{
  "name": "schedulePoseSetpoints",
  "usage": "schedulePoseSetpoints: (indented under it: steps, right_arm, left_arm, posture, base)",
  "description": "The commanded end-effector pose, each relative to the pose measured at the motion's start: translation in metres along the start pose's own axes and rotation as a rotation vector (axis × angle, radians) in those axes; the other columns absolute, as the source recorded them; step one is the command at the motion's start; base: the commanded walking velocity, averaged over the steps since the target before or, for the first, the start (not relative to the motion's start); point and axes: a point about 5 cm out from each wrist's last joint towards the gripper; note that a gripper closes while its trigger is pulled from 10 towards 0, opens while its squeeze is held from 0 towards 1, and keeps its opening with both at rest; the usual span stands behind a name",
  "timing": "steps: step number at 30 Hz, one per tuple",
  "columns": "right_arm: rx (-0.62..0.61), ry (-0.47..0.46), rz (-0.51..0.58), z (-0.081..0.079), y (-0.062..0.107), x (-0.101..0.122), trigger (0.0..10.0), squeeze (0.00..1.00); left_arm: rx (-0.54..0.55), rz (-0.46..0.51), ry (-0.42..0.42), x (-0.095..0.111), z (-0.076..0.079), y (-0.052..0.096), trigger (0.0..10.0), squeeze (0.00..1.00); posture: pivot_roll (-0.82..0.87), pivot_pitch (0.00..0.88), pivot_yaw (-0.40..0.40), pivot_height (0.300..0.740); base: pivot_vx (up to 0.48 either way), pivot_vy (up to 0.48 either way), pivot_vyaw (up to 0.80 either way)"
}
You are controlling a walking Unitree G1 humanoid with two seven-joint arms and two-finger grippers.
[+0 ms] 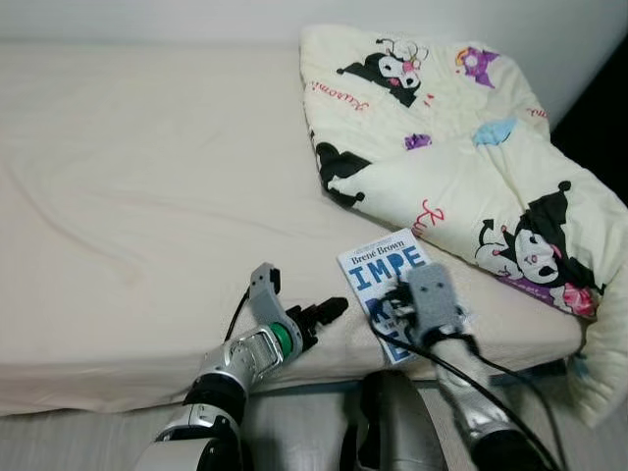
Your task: Clean up the room
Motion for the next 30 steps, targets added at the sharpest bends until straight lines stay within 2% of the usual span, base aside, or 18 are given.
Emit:
schedulePoseSetpoints:
  steps: [1, 3, 5, 9, 13, 14, 15, 17, 18, 19, 20, 22, 23, 24, 25, 26, 28, 30]
  right_arm:
    - [-0.046, 0.003, -0.063, 0.015, 0.009, -0.016, 10.0, 0.0]
    - [-0.09, 0.015, -0.065, 0.035, 0.012, -0.018, 10.0, 0.0]
    - [-0.1, 0.008, -0.074, 0.039, 0.014, -0.02, 10.0, 0.0]
    - [-0.104, -0.084, -0.085, 0.036, 0.016, -0.021, 10.0, 0.0]
    - [-0.162, -0.148, 0.015, 0.025, 0.022, -0.004, 10.0, 0.02]
    - [-0.227, -0.21, 0.062, 0.03, 0.03, 0.003, 10.0, 1.0]
    - [-0.276, -0.297, 0.102, 0.035, 0.037, 0.009, 10.0, 1.0]
    - [-0.276, -0.297, 0.102, 0.035, 0.037, 0.009, 10.0, 1.0]
    - [-0.329, -0.505, 0.14, 0.043, 0.052, 0.017, 10.0, 1.0]
    - [-0.352, -0.61, 0.119, 0.044, 0.06, 0.014, 10.0, 1.0]
    - [-0.352, -0.61, 0.119, 0.044, 0.06, 0.014, 10.0, 1.0]
    - [-0.413, -0.751, 0.058, 0.044, 0.075, 0.005, 10.0, 1.0]
    - [-0.413, -0.751, 0.058, 0.044, 0.075, 0.005, 10.0, 1.0]
    - [-0.434, -0.846, 0.01, 0.04, 0.088, -0.003, 10.0, 1.0]
    - [-0.434, -0.846, 0.01, 0.04, 0.088, -0.003, 10.0, 1.0]
    - [-0.444, -0.909, -0.018, 0.037, 0.097, -0.008, 10.0, 1.0]
    - [-0.375, -1.02, -0.119, 0.024, 0.113, -0.026, 10.0, 1.0]
    - [-0.363, -1.056, -0.15, 0.022, 0.118, -0.032, 10.0, 1.0]
  left_arm:
    - [-0.067, -0.094, 0.032, -0.031, 0.026, -0.016, 10.0, 0.0]
    - [-0.075, -0.104, 0.033, -0.033, 0.031, -0.019, 10.0, 0.0]
    - [-0.083, -0.111, 0.031, -0.035, 0.034, -0.02, 10.0, 0.0]
    - [-0.087, -0.114, 0.023, -0.036, 0.039, -0.022, 10.0, 0.0]
    - [-0.087, -0.095, -0.003, -0.028, 0.035, -0.019, 10.0, 0.0]
    - [-0.079, -0.089, -0.019, -0.025, 0.03, -0.016, 10.0, 0.0]
    - [-0.07, -0.086, -0.034, -0.022, 0.026, -0.014, 10.0, 0.0]
    - [-0.07, -0.086, -0.034, -0.022, 0.026, -0.014, 10.0, 0.0]
    - [-0.055, -0.088, -0.052, -0.019, 0.018, -0.01, 10.0, 0.0]
    - [-0.052, -0.09, -0.058, -0.019, 0.016, -0.008, 10.0, 0.0]
    - [-0.052, -0.09, -0.058, -0.019, 0.016, -0.008, 10.0, 0.0]
    - [-0.047, -0.094, -0.072, -0.017, 0.013, -0.007, 10.0, 0.0]
    - [-0.047, -0.094, -0.072, -0.017, 0.013, -0.007, 10.0, 0.0]
    - [-0.044, -0.094, -0.082, -0.017, 0.012, -0.007, 10.0, 0.0]
    - [-0.044, -0.094, -0.082, -0.017, 0.012, -0.007, 10.0, 0.0]
    - [-0.042, -0.094, -0.089, -0.016, 0.012, -0.007, 10.0, 0.0]
    - [-0.042, -0.091, -0.092, -0.015, 0.013, -0.007, 10.0, 0.0]
    - [-0.043, -0.091, -0.093, -0.014, 0.014, -0.008, 10.0, 0.0]
  posture:
    - [-0.15, 0.291, -0.02, 0.587]
    - [-0.16, 0.293, -0.019, 0.587]
    - [-0.16, 0.293, -0.019, 0.587]
    - [-0.16, 0.289, -0.02, 0.587]
    - [-0.15, 0.278, -0.029, 0.587]
    - [-0.15, 0.272, -0.024, 0.587]
    - [-0.15, 0.269, -0.02, 0.587]
    - [-0.15, 0.269, -0.02, 0.587]
    - [-0.16, 0.258, -0.005, 0.587]
    - [-0.16, 0.258, -0.005, 0.587]
    - [-0.16, 0.258, -0.005, 0.587]
    - [-0.16, 0.246, -0.006, 0.587]
    - [-0.16, 0.246, -0.006, 0.587]
    - [-0.16, 0.243, -0.005, 0.587]
    - [-0.16, 0.243, -0.005, 0.587]
    - [-0.16, 0.243, -0.005, 0.587]
    - [-0.18, 0.241, 0.01, 0.587]
    - [-0.18, 0.241, 0.01, 0.587]
  base:
    - [0.0, 0.0, 0.0]
    - [0.0, 0.0, 0.0]
    - [0.0, 0.0, 0.0]
    - [0.0, 0.0, 0.0]
    - [0.0, 0.0, 0.0]
    - [0.0, 0.0, 0.0]
    - [0.0, 0.0, 0.0]
    - [0.0, 0.0, 0.0]
    - [0.0, 0.0, 0.0]
    - [0.0, 0.0, 0.0]
    - [0.0, 0.0, 0.0]
    - [0.0, 0.0, 0.0]
    - [0.0, 0.0, 0.0]
    - [0.0, 0.0, 0.0]
    - [0.0, 0.0, 0.0]
    - [0.0, 0.0, 0.0]
    - [0.0, 0.0, 0.0]
    - [0.0, 0.0, 0.0]
Point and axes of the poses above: a point about 5 cm out from each wrist's last joint towards the gripper, its own y axis pointing back from the gripper into the wrist, its own x axis along the axis of the wrist's last joint, z = x × y, and after that the axes turned 2 degrees about -y, right-handed
